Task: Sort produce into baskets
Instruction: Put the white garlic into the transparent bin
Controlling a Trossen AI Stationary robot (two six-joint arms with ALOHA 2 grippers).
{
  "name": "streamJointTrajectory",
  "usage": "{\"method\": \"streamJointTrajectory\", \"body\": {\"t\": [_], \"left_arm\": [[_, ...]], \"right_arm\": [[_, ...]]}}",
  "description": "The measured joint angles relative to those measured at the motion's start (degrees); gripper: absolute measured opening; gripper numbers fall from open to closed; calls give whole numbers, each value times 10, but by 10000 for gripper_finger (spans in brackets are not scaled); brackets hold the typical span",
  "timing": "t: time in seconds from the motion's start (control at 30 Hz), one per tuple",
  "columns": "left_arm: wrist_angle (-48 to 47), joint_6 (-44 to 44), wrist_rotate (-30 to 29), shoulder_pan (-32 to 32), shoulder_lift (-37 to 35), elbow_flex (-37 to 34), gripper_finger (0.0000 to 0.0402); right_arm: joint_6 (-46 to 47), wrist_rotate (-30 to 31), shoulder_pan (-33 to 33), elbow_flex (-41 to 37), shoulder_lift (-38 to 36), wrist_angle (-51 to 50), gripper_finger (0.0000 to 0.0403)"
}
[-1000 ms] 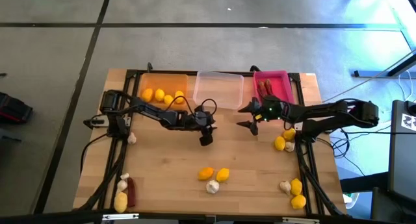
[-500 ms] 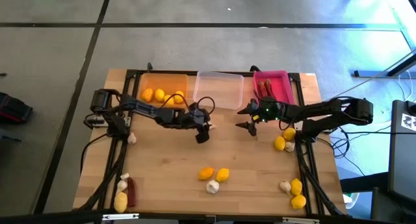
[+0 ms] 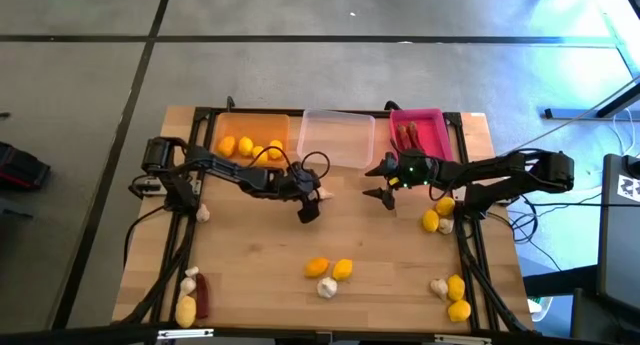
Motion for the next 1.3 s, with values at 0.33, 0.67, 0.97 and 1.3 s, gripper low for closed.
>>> {"method": "streamJointTrajectory", "body": {"t": [0.33, 0.67, 0.97, 1.3], "left_arm": [[35, 30, 8, 8, 56, -6, 277], [120, 46, 8, 7, 62, -6, 153], [173, 5, 8, 7, 28, -6, 144], [265, -13, 8, -17, -45, -5, 151]], "right_arm": [[0, 1, 0, 0, 0, -4, 317], [0, 5, 0, 0, 0, -3, 317], [17, -64, 21, 8, -16, 41, 317], [42, -16, 75, 65, -49, 41, 317]]}}
